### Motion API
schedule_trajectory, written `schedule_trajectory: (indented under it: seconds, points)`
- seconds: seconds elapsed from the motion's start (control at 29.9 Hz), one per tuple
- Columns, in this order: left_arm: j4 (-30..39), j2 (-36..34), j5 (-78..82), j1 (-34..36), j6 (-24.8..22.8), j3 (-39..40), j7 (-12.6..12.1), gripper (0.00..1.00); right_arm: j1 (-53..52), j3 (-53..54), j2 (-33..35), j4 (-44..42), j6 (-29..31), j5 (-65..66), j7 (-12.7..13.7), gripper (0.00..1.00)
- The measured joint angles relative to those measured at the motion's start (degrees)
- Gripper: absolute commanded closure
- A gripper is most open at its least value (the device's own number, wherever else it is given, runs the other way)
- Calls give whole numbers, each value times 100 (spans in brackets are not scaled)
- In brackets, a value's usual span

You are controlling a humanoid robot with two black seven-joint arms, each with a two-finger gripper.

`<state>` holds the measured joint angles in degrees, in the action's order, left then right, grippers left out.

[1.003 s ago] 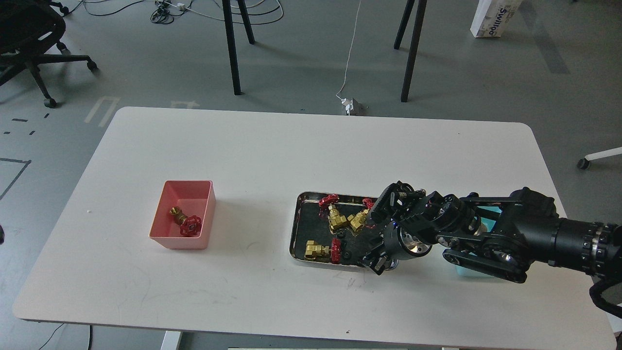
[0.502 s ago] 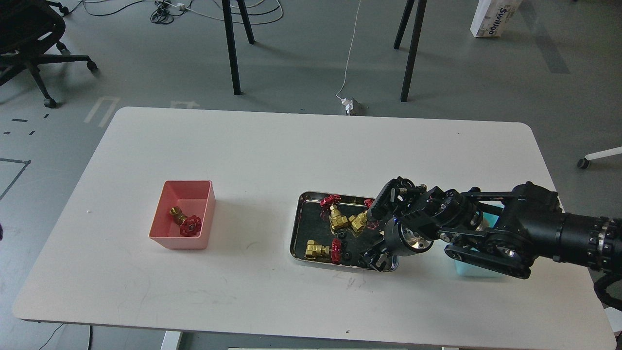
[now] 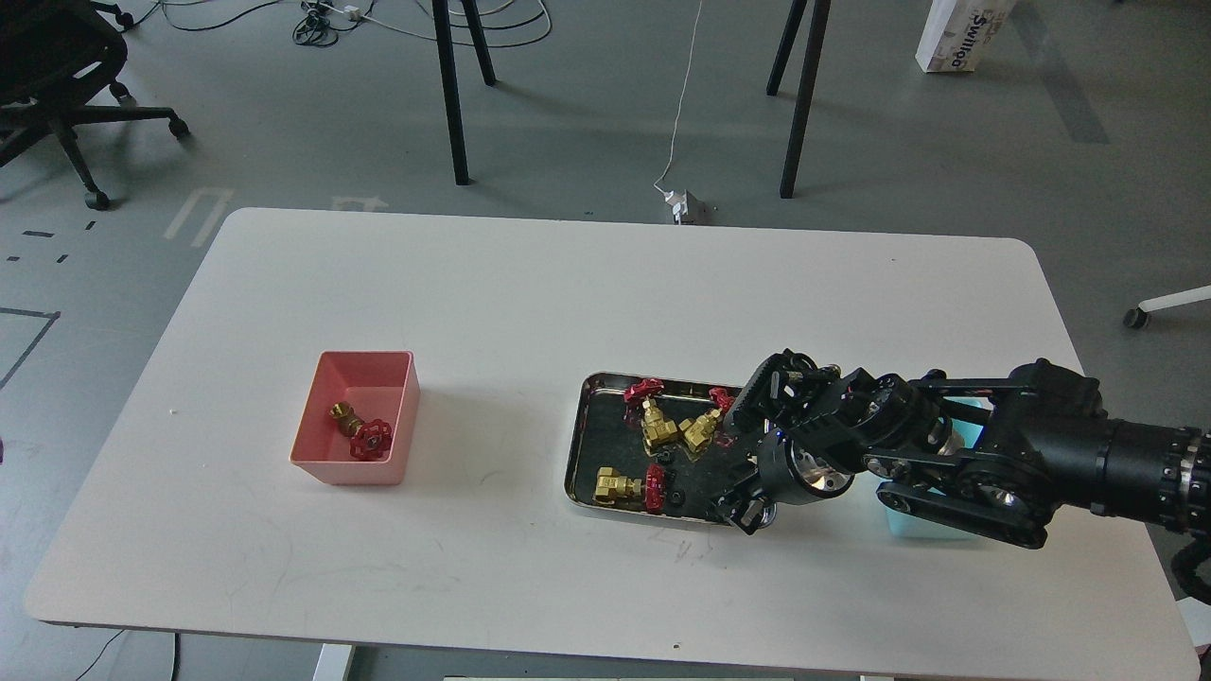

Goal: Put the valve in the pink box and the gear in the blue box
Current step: 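Lower the right gripper onto a brass gear fitting and grasp it, then lift the brass fitting and carry it over the light blue box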

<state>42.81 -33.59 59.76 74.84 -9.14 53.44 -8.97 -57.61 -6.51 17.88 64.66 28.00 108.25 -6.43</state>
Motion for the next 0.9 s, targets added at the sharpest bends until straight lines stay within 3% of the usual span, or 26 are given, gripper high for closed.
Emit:
schedule_trajectory:
  seconds: [0.23,0.57,0.77,0.9]
  points:
    - [-2,1,0,44,0,0,0,14,50,-13,-4,-4,-2,4,90,91]
    - [-10,-8,-1,100,-10,0,-11,14,-76,461,104,127,1,-60,137,92]
    - [-10,-8,20,105,-15,-25,-16,14,-180,1491,968,726,1,-173,136,92]
    - [-10,-2,34,88,-13,-59,-16,14,-32,2004,1915,893,1,-361,132,92]
